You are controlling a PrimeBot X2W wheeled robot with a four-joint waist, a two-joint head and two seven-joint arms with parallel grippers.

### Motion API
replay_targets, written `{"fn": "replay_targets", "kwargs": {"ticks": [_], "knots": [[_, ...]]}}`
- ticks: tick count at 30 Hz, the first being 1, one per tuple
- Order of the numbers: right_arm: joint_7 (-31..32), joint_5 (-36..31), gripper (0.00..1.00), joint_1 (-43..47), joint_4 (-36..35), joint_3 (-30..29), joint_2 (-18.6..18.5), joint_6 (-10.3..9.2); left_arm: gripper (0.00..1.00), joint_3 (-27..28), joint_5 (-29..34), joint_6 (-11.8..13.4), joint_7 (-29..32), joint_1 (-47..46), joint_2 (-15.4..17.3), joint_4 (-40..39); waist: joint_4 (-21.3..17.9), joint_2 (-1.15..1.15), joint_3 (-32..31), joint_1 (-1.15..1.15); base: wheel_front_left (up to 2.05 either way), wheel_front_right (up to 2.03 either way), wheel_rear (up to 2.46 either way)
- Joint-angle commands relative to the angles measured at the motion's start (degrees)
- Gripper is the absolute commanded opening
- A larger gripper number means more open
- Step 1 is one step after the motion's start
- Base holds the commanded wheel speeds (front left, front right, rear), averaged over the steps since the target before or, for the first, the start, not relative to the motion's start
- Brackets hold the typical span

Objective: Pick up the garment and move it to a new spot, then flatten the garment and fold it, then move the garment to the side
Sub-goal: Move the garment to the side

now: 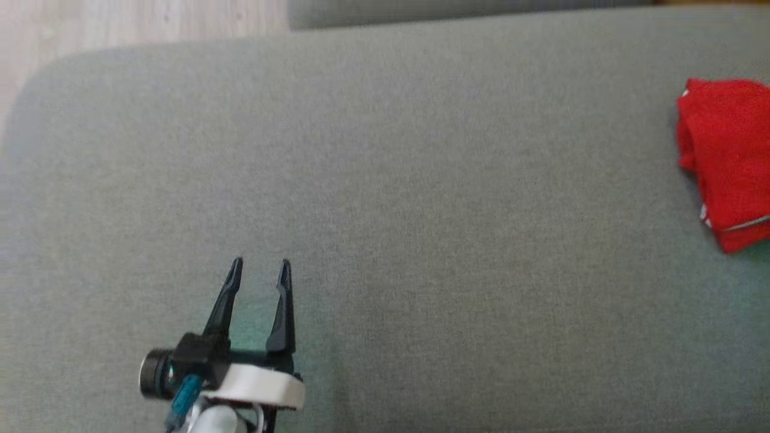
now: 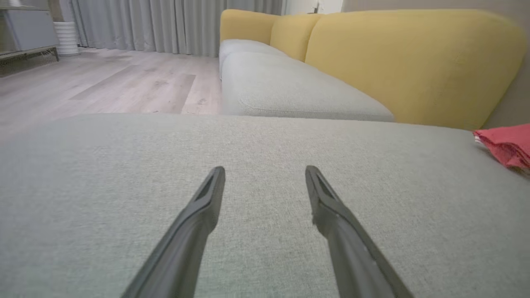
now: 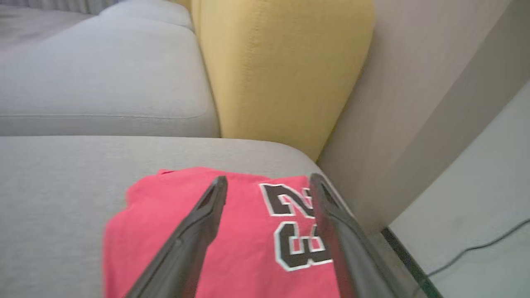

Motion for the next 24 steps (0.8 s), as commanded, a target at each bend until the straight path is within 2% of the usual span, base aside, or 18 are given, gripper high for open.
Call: {"fn": "replay_targets", "kwargs": {"ticks": [1,4,10,11,13,17,24], "knots": [[-1.6,-0.6,1.00,3.4,-2.5,0.9,1.1,0.37,1.00,2.0,-1.2,0.0,-0.4,0.9,-0.1,-1.6,1.0,0.00,-4.3,0.00,0.00,0.00,0.00],[-3.4,0.0,1.00,8.9,-6.2,2.7,6.9,0.37,1.00,1.8,-3.2,-0.3,-0.4,2.6,-0.1,-1.3,2.0,0.00,-8.4,0.00,0.00,0.00,0.00],[-5.3,2.9,1.00,23.0,-19.6,6.1,18.9,0.37,1.00,1.9,-3.0,1.6,-0.4,4.5,-0.1,-0.5,4.1,0.00,-13.8,0.00,0.00,0.00,0.00],[-5.3,2.9,1.00,23.0,-19.6,6.1,18.9,0.37,1.00,1.9,-3.0,1.6,-0.4,4.5,-0.1,-0.5,4.1,0.00,-13.8,0.00,0.00,0.00,0.00],[-5.3,4.4,1.00,27.8,-27.0,8.5,22.1,0.37,1.00,2.0,-3.6,1.5,-0.4,5.1,-0.1,-0.8,4.5,0.00,-15.1,0.00,0.00,0.00,0.00],[-5.4,4.8,1.00,36.1,-37.4,10.2,25.4,0.37,1.00,2.4,-2.5,0.9,-0.4,6.8,-0.1,-1.3,5.0,0.00,-17.6,0.00,0.00,0.00,0.00],[-5.4,-2.3,1.00,45.1,-44.0,7.7,28.9,0.37,1.00,4.2,-0.2,0.6,-0.4,10.6,-0.1,-1.7,6.1,0.00,-20.6,0.00,0.00,0.00,0.00]]}}
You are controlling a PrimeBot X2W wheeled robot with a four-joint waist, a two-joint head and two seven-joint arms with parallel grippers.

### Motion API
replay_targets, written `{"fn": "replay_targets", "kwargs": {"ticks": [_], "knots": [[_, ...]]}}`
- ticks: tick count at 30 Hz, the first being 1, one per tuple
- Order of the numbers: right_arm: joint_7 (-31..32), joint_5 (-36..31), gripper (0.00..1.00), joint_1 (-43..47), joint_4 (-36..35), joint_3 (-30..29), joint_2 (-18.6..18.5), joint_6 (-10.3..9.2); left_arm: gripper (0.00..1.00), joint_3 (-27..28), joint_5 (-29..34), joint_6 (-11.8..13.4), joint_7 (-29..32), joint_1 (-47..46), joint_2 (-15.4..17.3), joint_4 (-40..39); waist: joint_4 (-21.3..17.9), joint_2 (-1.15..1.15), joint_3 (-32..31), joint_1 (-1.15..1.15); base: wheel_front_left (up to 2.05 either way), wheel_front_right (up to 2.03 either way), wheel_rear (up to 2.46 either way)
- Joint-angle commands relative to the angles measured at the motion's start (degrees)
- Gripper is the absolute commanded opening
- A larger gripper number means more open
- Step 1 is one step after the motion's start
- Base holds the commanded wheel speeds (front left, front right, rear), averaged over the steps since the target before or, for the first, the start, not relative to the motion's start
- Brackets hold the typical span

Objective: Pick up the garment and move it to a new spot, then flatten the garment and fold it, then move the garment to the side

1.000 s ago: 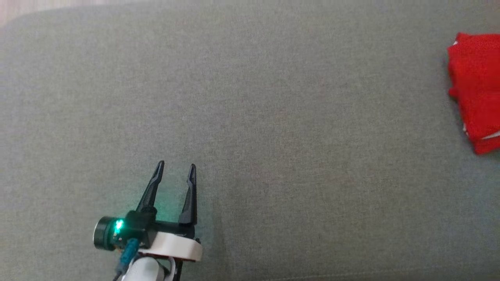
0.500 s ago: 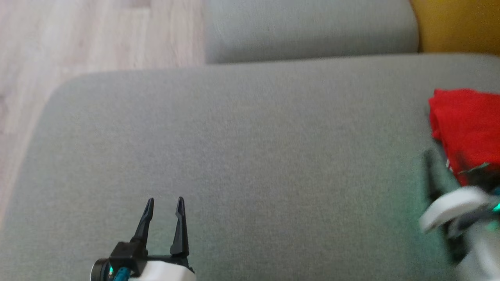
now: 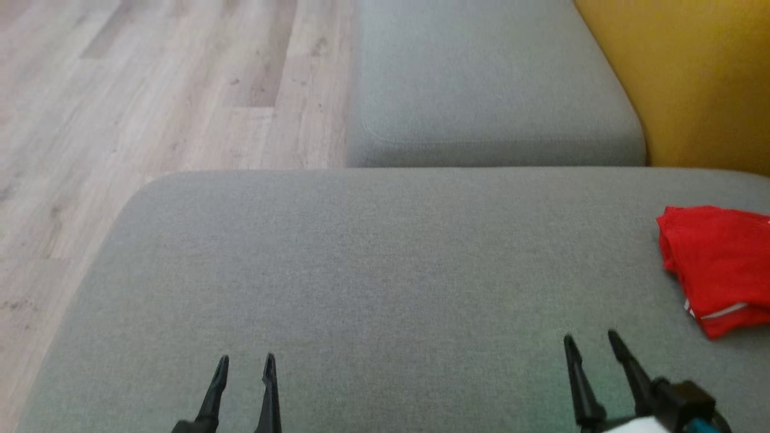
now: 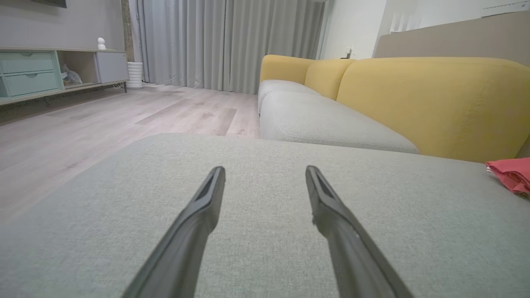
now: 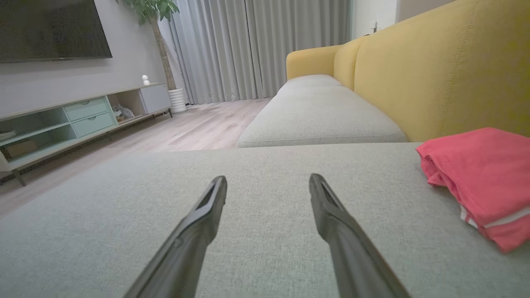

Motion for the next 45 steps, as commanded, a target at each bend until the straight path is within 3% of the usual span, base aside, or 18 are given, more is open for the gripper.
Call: {"fn": "replay_targets", "kwargs": {"ticks": [1,12,20,21,25,45], "knots": [[-0.8,-1.2,1.00,-1.5,-2.4,0.6,0.2,0.37,1.00,2.3,0.8,0.0,-0.4,-1.9,-0.1,-1.9,0.5,0.00,-0.7,0.01,0.00,0.00,0.00],[-0.8,-3.2,1.00,1.6,-2.6,-2.0,1.8,0.37,1.00,3.2,2.0,-0.2,-0.4,-0.3,-0.1,-1.6,0.2,0.00,-1.6,0.01,0.00,0.00,0.00],[-0.8,-0.9,1.00,1.7,-2.3,-0.5,1.9,0.37,1.00,3.1,3.0,-0.2,-0.4,-0.2,-0.1,-0.5,-0.7,0.00,-1.7,0.01,0.00,0.00,0.00],[-0.8,-0.8,0.00,1.6,-2.3,-0.4,1.9,0.37,0.00,3.1,3.1,-0.2,-0.4,-0.2,-0.1,-0.3,-0.8,0.00,-1.8,0.01,0.00,0.00,0.00],[0.2,-1.1,0.00,5.3,2.3,-1.5,2.2,-0.02,0.00,0.5,2.4,-0.3,0.1,2.6,0.0,4.1,-0.8,0.00,-1.8,0.01,0.00,0.00,0.00],[3.4,12.3,0.00,2.0,1.7,-3.3,2.1,0.04,0.00,3.6,-10.7,-1.8,3.5,-0.1,0.0,3.2,-1.4,0.00,0.2,0.01,0.00,0.00,0.00]]}}
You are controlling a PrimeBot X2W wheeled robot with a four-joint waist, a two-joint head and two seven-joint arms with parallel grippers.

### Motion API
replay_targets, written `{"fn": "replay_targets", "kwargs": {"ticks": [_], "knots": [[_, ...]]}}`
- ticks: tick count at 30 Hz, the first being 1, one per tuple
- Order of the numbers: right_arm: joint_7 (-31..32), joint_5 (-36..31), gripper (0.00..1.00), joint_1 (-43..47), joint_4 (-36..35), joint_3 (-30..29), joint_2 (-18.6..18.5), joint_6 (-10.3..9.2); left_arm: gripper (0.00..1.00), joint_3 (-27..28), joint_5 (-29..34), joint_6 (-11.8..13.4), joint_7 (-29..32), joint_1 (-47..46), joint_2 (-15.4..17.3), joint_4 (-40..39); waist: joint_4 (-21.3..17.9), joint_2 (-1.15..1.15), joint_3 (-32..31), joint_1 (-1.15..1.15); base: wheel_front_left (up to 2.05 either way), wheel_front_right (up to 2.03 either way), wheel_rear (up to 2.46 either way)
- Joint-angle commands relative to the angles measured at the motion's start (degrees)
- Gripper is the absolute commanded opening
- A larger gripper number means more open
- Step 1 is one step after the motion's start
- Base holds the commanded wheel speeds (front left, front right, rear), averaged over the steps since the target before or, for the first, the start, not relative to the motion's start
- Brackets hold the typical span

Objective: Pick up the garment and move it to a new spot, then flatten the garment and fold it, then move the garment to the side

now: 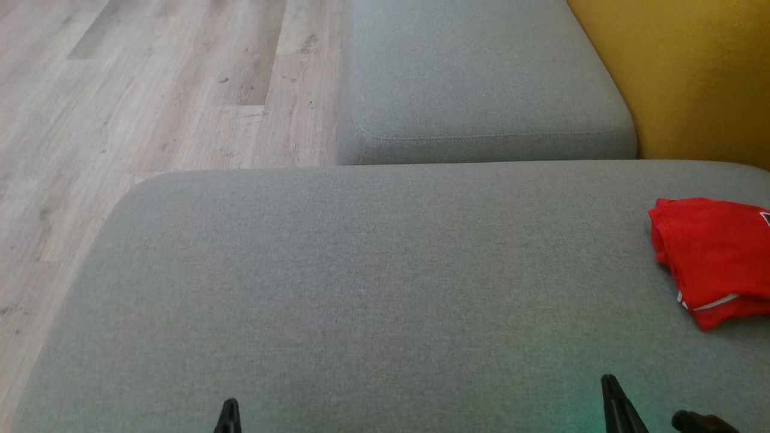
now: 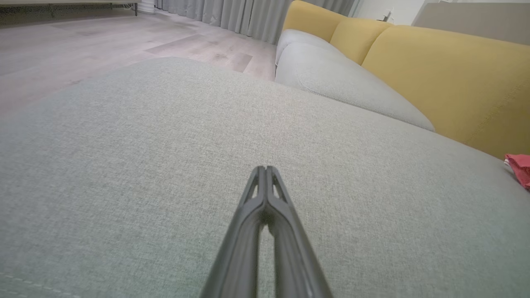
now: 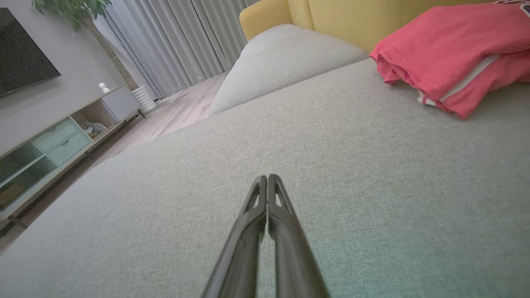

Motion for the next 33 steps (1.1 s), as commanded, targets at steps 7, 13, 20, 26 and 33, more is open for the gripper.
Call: {"fn": "replay_targets", "kwargs": {"ticks": [7,13,20,26,33], "knots": [[1.4,6.0,0.00,-4.0,-2.3,-0.9,-0.2,0.09,0.00,2.3,-5.7,-0.9,1.4,-4.2,-0.1,-2.5,-0.2,0.00,0.7,0.00,0.00,0.00,0.00],[2.3,10.0,0.00,-5.0,-2.5,-1.4,-0.2,0.11,0.00,3.2,-9.7,-1.3,2.4,-5.1,-0.1,-2.8,-0.4,0.00,1.3,0.00,0.00,0.00,0.00],[3.5,14.6,0.00,-6.1,-2.7,-2.0,-0.2,0.13,0.00,4.3,-14.2,-1.9,3.6,-6.0,-0.1,-3.1,-0.6,0.00,2.0,0.00,0.00,0.00,0.00],[4.5,18.6,0.00,-7.1,-2.9,-2.6,-0.2,0.15,0.00,5.2,-18.1,-2.3,4.6,-6.8,-0.1,-3.4,-0.8,0.00,2.6,0.00,0.00,0.00,0.00],[5.5,22.6,0.00,-8.1,-3.0,-3.1,-0.2,0.17,0.00,6.1,-22.1,-2.8,5.6,-7.7,-0.1,-3.7,-0.9,0.00,3.1,0.00,0.00,0.00,0.00]]}}
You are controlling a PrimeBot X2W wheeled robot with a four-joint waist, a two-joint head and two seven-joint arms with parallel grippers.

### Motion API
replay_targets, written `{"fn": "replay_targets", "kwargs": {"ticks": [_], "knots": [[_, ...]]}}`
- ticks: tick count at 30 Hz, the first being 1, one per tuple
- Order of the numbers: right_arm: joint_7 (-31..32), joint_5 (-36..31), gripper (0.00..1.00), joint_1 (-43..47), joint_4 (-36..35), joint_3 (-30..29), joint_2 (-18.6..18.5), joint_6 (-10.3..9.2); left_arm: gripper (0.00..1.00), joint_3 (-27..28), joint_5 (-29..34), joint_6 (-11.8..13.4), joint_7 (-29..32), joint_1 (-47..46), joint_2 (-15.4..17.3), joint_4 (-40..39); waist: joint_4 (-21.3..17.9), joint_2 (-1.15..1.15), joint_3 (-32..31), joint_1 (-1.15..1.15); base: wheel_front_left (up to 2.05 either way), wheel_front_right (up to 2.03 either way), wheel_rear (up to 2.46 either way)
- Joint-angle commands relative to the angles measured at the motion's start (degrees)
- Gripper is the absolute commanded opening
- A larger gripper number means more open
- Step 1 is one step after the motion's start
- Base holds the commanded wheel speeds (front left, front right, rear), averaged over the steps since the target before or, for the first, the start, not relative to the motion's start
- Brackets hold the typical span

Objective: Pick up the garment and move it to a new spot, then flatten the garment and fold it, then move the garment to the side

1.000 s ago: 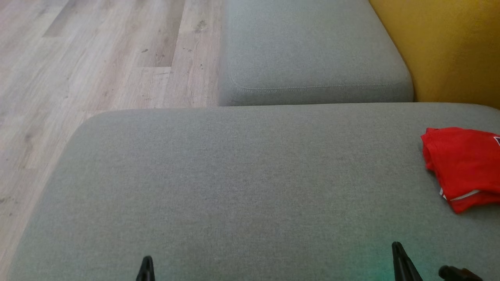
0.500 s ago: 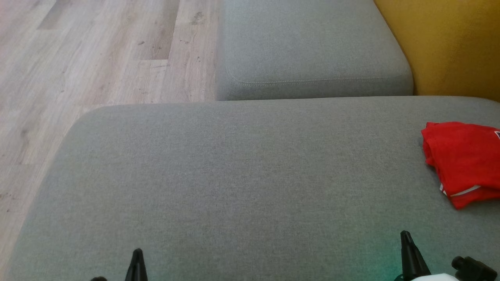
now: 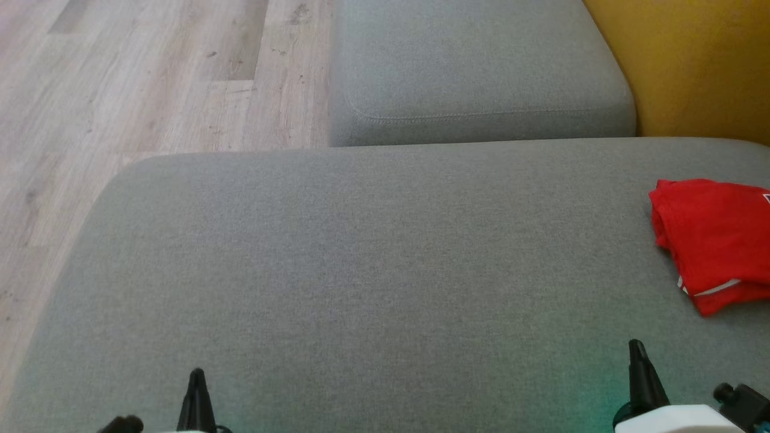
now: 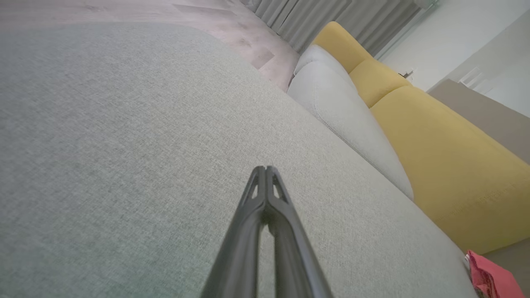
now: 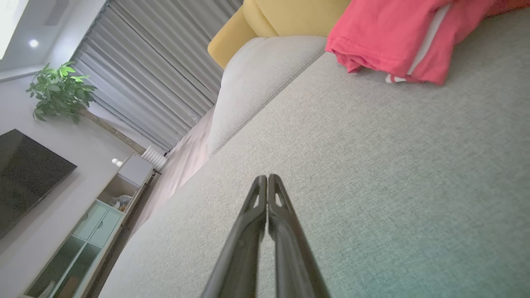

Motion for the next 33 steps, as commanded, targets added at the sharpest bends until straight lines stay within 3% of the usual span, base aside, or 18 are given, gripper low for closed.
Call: {"fn": "replay_targets", "kwargs": {"ticks": [1,33], "knots": [[0.5,1.6,0.00,-3.2,-2.0,0.1,-0.2,0.17,0.00,1.4,-1.4,-0.3,0.4,-3.4,0.0,-2.1,0.0,0.00,0.1,-0.01,0.00,0.00,0.00],[5.8,22.8,0.00,-8.4,-3.0,-2.8,-0.3,0.27,0.00,6.3,-22.2,-2.8,5.8,-7.8,-0.1,-3.6,-0.9,0.00,3.2,-0.01,0.00,0.00,0.00]]}}
